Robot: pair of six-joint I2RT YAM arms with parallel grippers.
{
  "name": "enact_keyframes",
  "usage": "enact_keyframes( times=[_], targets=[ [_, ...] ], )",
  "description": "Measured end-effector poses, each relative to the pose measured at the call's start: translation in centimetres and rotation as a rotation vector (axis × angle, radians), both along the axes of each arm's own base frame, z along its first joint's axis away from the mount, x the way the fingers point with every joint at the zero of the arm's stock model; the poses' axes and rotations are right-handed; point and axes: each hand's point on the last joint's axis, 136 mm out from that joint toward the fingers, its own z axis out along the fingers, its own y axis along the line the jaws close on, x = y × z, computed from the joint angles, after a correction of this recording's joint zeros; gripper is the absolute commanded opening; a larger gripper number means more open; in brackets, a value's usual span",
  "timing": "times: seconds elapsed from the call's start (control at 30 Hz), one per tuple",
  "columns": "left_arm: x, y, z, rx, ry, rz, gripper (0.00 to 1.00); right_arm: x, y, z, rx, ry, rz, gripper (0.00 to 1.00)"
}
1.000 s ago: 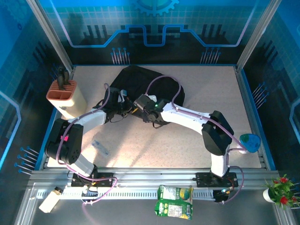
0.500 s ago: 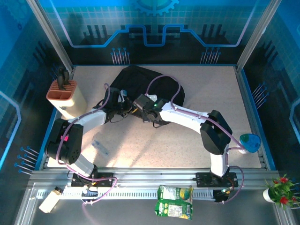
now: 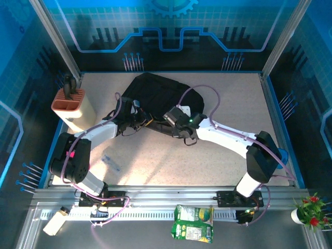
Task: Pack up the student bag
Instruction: Zip the student bag at the top-center of the table.
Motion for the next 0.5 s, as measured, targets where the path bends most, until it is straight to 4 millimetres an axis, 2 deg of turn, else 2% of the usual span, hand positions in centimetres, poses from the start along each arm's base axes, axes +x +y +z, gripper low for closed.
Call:
enact_keyframes(
  times=[0.13,0.37,0.5],
  targets=[
    [0.0,0.0,0.0,0.0,0.002,-0.001,0.0,-0.5,-1.0,-0.5,-0.001,0.012,-0.011,0.0],
    [-0.2,-0.1,0.1,0.0,0.012,-0.009,0.0,-0.5,-1.9,0.2,0.016,-0.002,-0.027,0.0],
    [-0.2,-0.1,0.0,0.002,0.018,-0.008,0.0,-0.1,-3.6,-0.1,0.002,-0.002,-0.067,0.0]
  ],
)
